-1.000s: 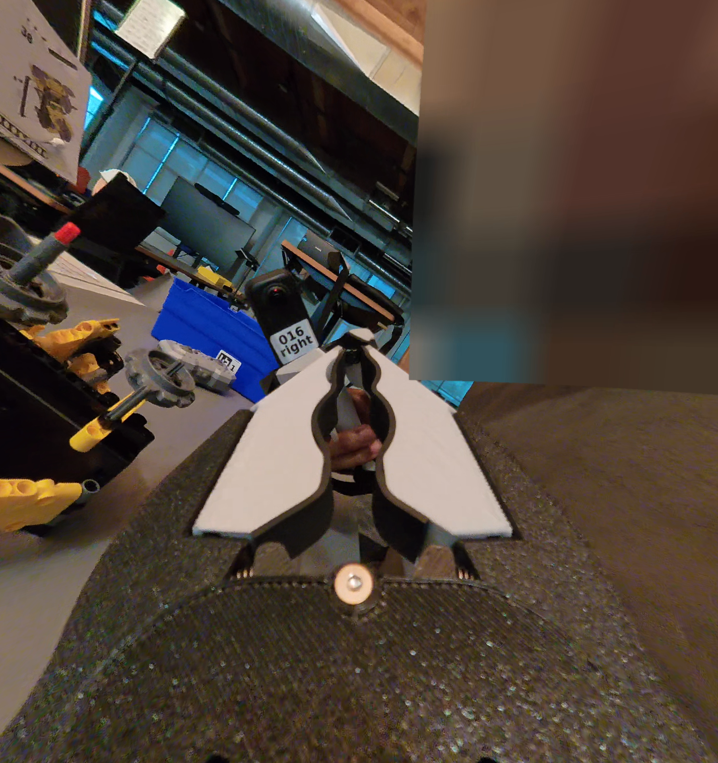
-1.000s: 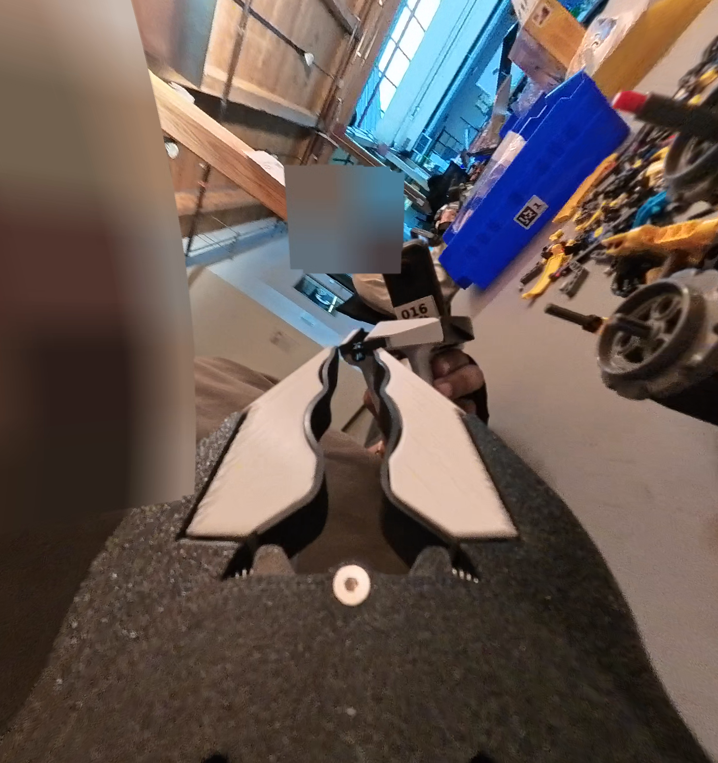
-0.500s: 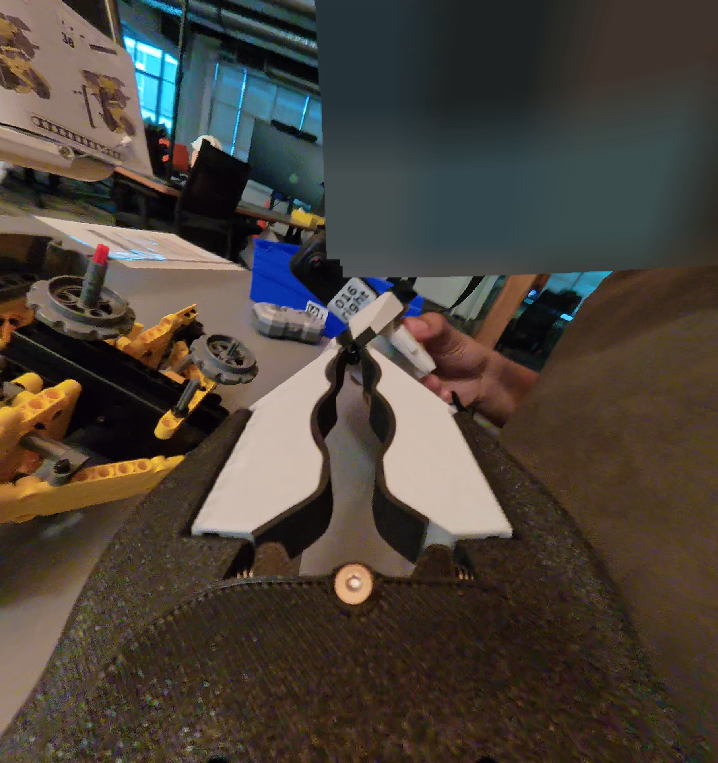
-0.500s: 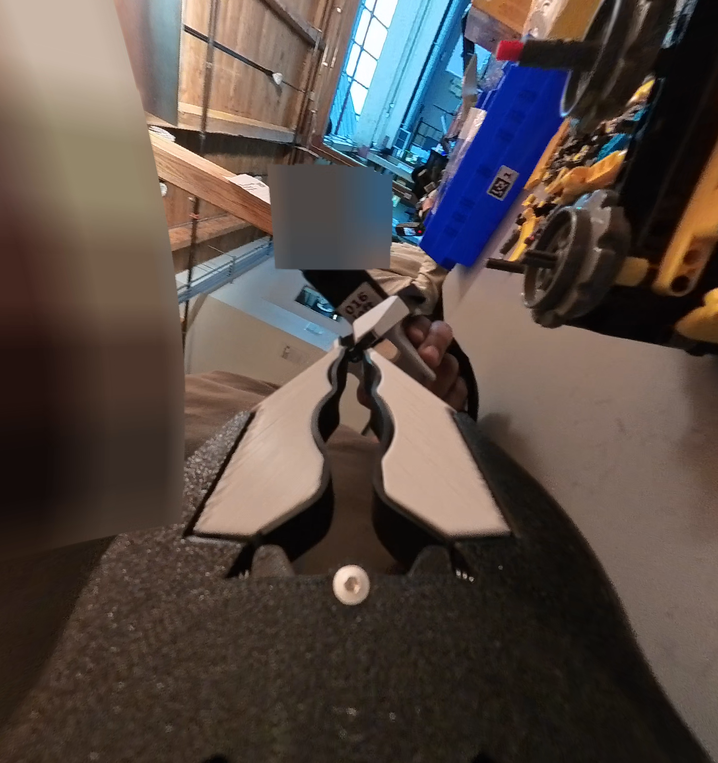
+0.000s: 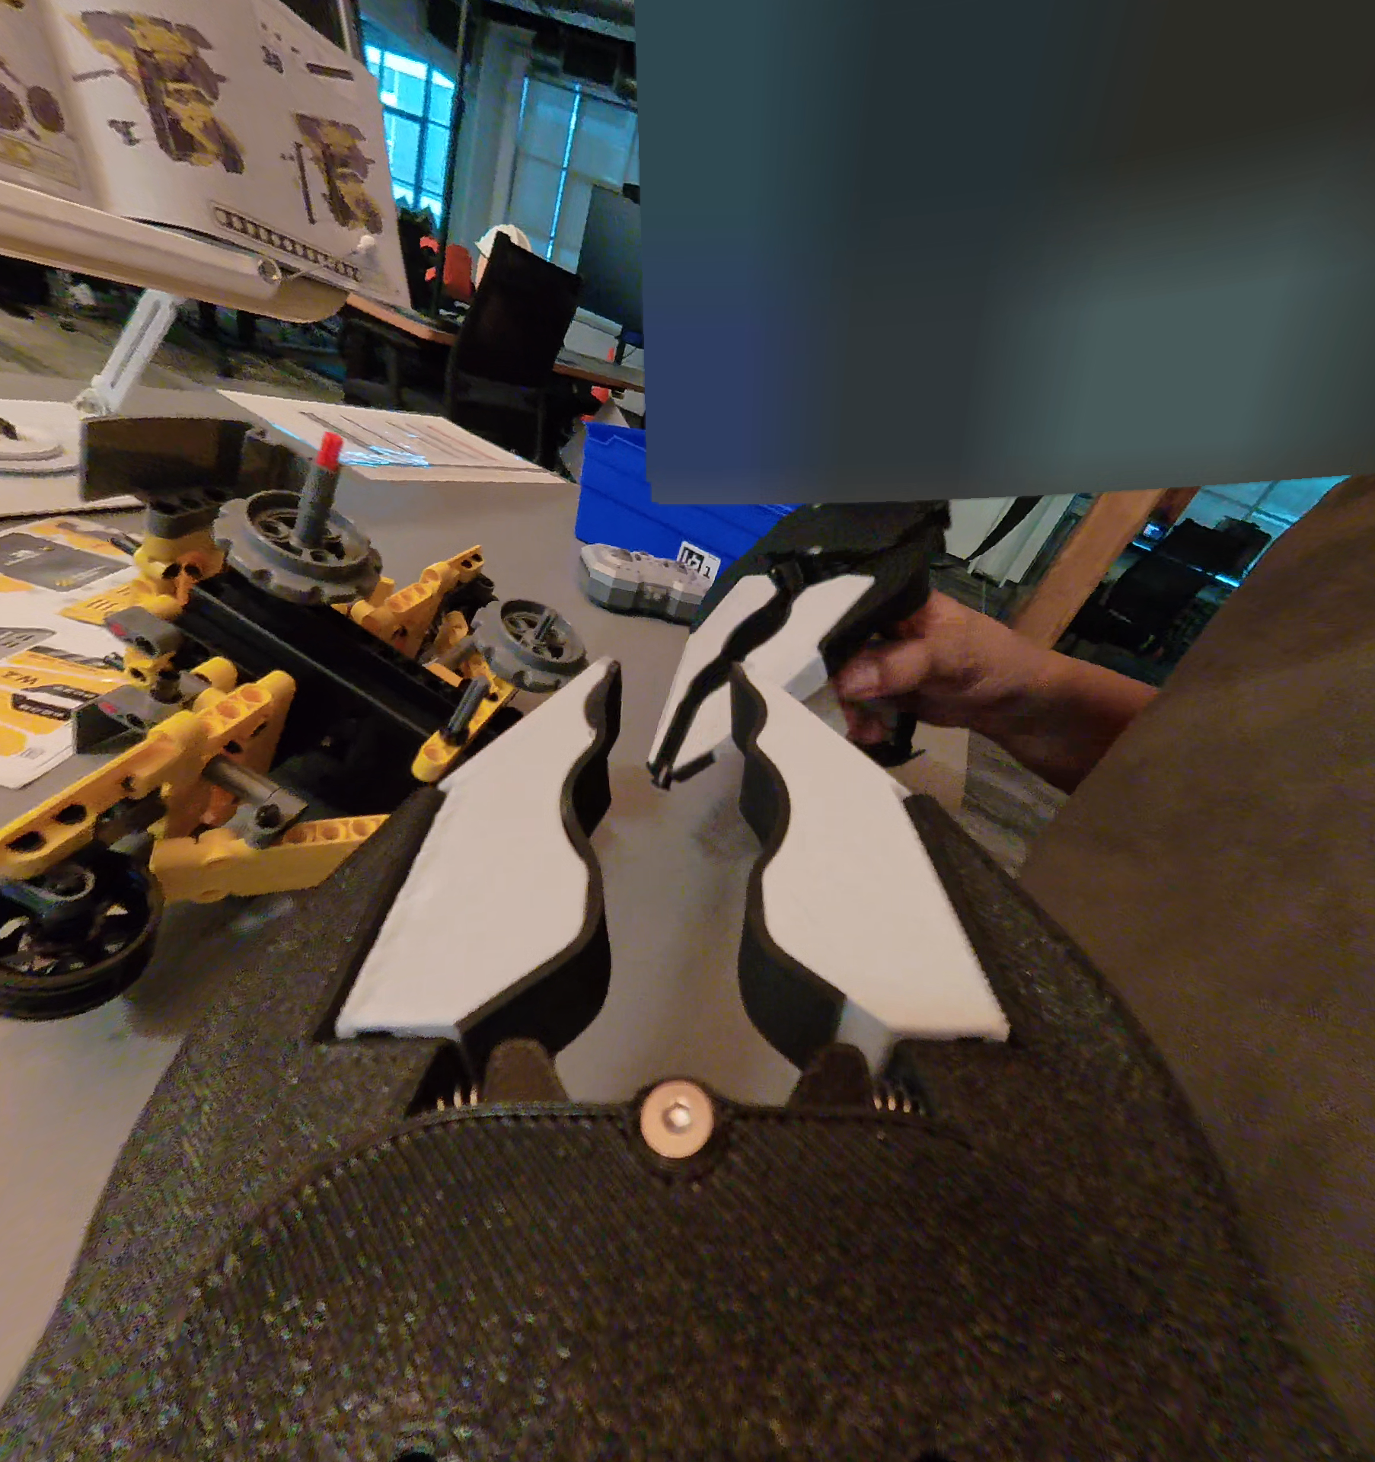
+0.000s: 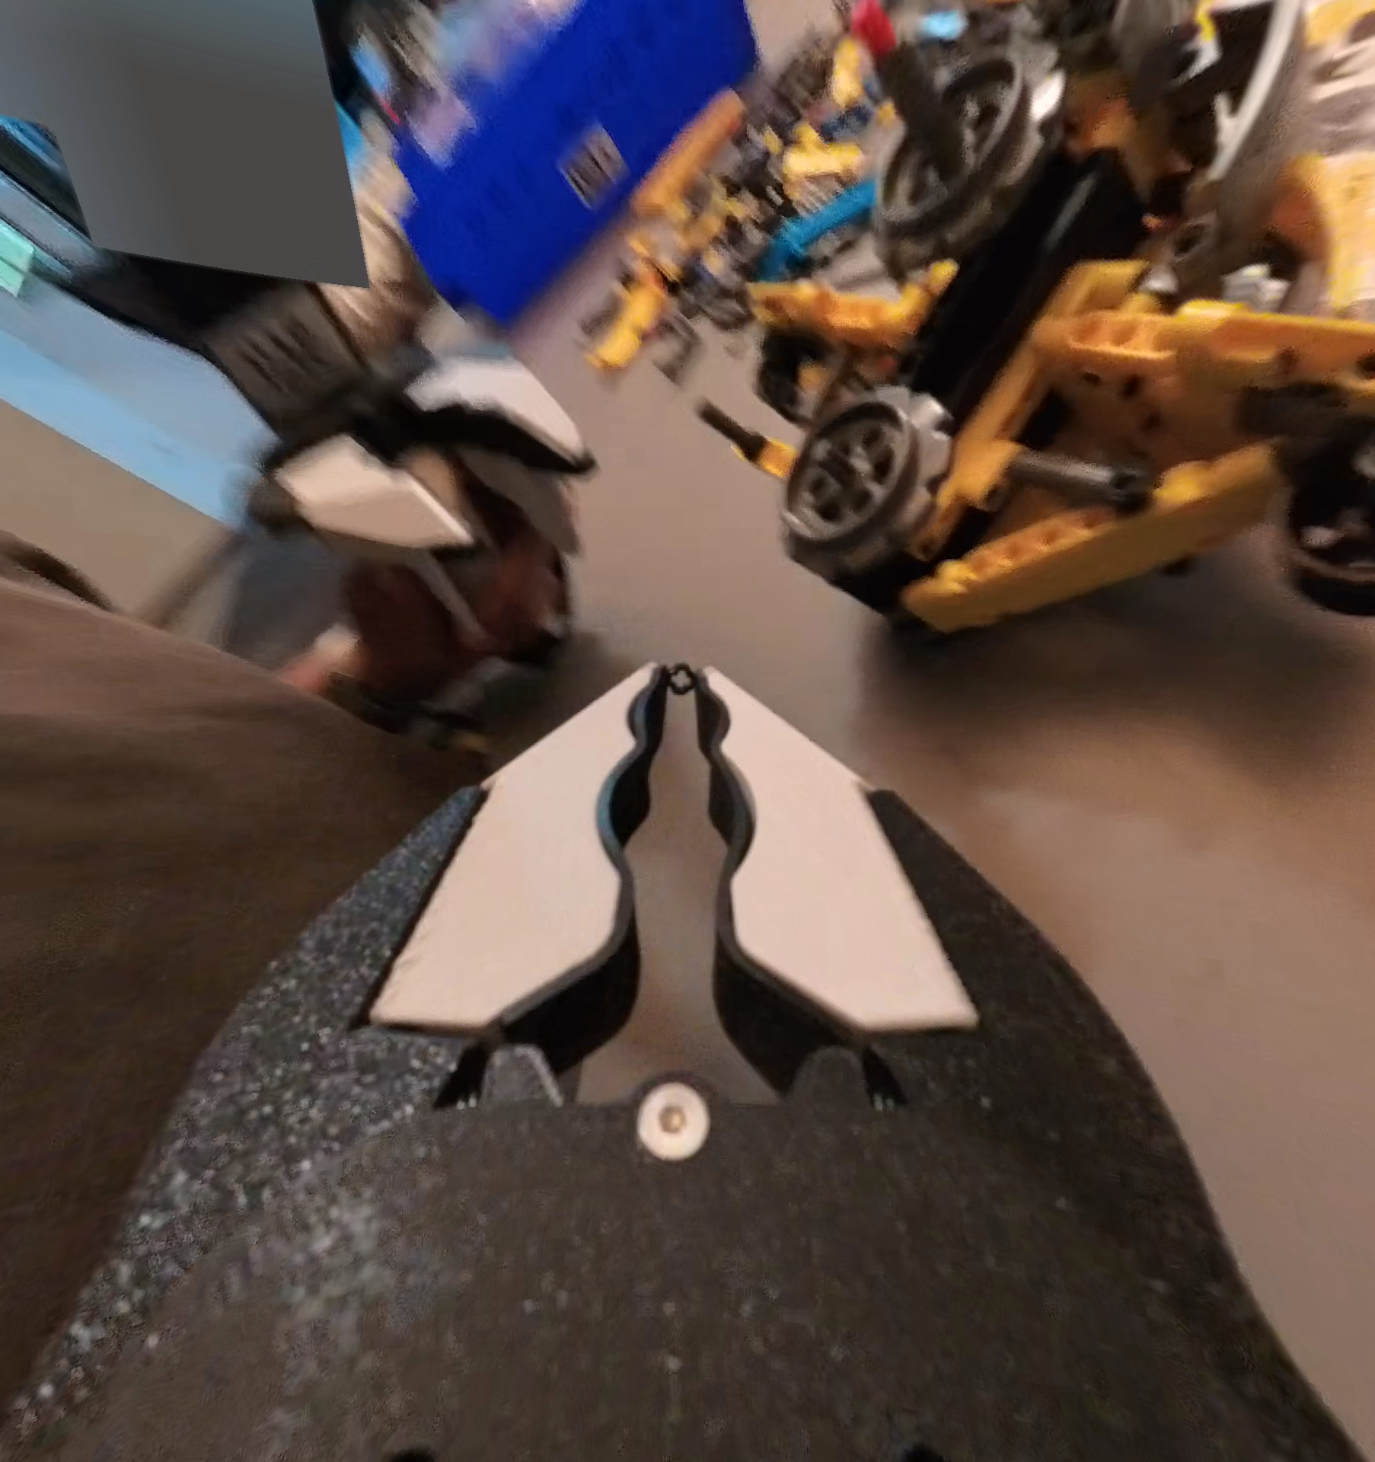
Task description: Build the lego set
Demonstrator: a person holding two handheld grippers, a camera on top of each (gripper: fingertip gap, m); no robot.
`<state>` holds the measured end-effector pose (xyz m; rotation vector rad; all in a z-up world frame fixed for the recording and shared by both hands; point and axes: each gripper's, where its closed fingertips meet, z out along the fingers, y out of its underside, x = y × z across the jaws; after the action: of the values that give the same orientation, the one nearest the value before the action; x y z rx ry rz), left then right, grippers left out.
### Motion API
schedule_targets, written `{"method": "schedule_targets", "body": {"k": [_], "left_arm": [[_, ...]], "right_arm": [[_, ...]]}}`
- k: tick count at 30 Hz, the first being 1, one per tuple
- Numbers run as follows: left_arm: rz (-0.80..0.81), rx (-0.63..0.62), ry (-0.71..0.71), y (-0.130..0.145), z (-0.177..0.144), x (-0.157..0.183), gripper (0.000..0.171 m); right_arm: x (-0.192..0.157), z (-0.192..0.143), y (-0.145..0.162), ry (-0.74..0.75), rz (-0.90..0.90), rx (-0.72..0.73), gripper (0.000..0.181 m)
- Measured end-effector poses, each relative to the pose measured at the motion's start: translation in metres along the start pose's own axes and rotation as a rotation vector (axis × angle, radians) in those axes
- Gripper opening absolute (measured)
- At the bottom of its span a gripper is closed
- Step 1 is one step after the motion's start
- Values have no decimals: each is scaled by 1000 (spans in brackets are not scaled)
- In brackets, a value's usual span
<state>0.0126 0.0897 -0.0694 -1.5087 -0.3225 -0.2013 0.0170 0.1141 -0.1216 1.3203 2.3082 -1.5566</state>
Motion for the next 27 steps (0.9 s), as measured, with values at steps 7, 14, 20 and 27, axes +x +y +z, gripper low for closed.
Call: {"method": "schedule_targets", "body": {"k": [7, 14, 20, 27], "left_arm": [[-12, -23, -6, 7, 2, -3, 26], [5, -64, -17, 14, 6, -3, 27], [-21, -43, -15, 11, 4, -6, 26], [-50, -35, -4, 10, 3, -7, 26]], "right_arm": [[48, -1, 46, 436, -468, -425, 6], [53, 5, 50, 454, -472, -450, 6], [51, 5, 49, 428, -418, -430, 15], [46, 5, 54, 363, -314, -412, 15]]}}
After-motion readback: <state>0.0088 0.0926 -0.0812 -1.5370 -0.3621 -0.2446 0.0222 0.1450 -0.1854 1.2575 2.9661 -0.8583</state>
